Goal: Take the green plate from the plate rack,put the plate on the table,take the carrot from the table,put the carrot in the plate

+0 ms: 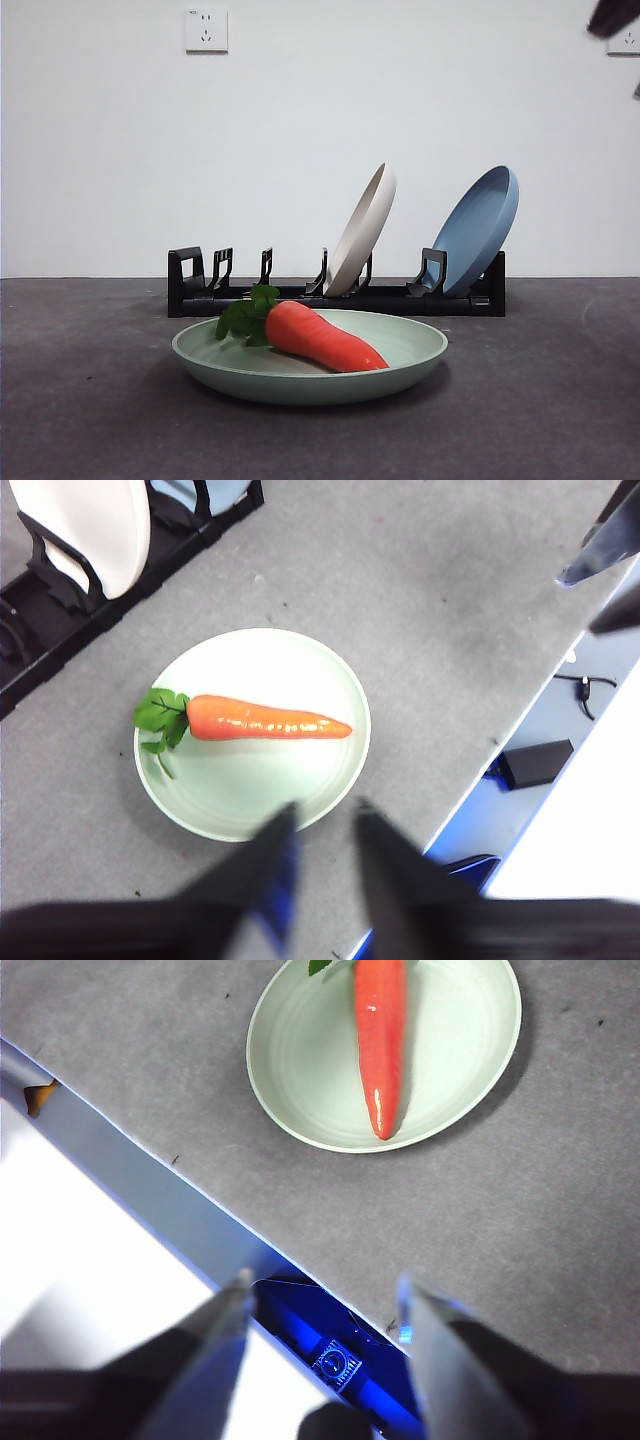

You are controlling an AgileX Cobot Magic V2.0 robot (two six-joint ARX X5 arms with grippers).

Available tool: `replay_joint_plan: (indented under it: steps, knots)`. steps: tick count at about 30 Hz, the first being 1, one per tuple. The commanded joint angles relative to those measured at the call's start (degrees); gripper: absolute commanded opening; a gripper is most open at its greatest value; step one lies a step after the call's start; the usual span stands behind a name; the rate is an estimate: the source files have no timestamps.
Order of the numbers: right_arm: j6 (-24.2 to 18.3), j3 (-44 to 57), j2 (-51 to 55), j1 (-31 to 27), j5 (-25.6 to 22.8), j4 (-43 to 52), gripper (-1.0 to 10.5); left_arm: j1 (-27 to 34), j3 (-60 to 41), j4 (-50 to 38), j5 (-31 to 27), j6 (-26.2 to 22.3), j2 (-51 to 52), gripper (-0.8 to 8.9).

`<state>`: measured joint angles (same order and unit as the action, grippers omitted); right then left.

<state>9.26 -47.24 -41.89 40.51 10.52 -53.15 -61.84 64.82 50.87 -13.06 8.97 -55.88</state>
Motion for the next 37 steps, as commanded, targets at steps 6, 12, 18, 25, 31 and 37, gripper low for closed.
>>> replay_joint_plan:
  steps: [6,12,18,25,31,37]
  knots:
    - [0.3,0.2,0.1,0.1,-0.2,0.3,0.0,0.0,-0.2,-0.1,-0.3,-0.6,0.0,-0.04]
    - [0.3,0.2,0.1,0.1,-0.2,0.3,0.0,0.0,-0.2,-0.1,-0.3,-0.6,0.0,-0.03]
    - [0.3,0.2,0.1,0.1,-0.2,0.3,0.0,0.0,-0.2,-0.1,-0.3,-0.6,0.0,-0.03]
    - [0.3,0.2,0.1,0.1,-0.2,0.3,0.0,0.1,-0.2,-0.4,-1.9,-0.9,0.0,-0.03]
    - [0.3,0.2,0.1,0.1,-0.2,0.3,0.0,6.0,-0.3,-10.5,-12.0,-12.0,2.9,-0.03]
    - [0.3,0.2,0.1,0.1,-0.2,0.3,0.0,24.4,-5.1,-26.1,0.3,-18.3,11.3,-0.03]
